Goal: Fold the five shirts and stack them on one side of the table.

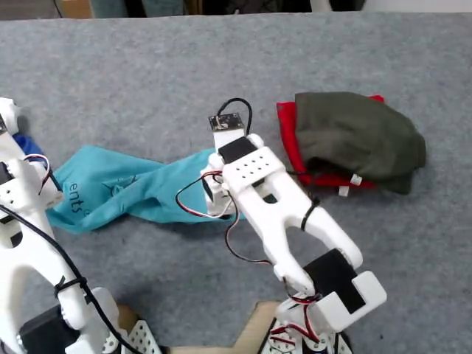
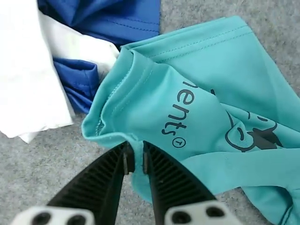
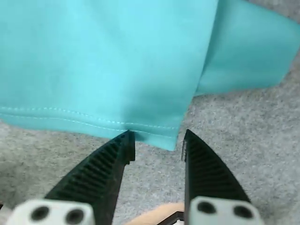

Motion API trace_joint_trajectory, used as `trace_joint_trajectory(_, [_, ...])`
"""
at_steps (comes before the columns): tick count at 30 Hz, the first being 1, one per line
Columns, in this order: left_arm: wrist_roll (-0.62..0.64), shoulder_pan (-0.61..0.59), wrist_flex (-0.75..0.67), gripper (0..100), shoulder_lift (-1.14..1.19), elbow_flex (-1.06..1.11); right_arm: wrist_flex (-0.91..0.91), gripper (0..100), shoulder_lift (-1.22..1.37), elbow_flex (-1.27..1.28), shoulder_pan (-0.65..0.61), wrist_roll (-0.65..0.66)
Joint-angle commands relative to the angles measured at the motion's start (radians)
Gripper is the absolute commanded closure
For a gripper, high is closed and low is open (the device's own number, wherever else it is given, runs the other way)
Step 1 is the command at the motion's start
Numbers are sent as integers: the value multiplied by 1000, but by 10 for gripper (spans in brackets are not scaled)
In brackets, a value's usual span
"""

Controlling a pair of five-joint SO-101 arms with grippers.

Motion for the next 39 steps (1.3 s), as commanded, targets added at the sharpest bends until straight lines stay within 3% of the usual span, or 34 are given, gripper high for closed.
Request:
trace_joint_trajectory(1, [6,5,-12,970,-31,-4,-11,888,-41,-2,-8,-9])
trace_joint_trajectory(4, [6,5,-12,970,-31,-4,-37,961,-33,8,-6,0])
trace_joint_trajectory(19, [6,4,-11,970,-32,-15,-38,966,-102,25,-3,41])
trace_joint_trajectory(29, [8,2,-12,970,-32,-38,-21,985,-274,24,135,144])
trace_joint_trajectory(39, [98,50,32,970,-41,-335,-49,985,-576,-122,190,135])
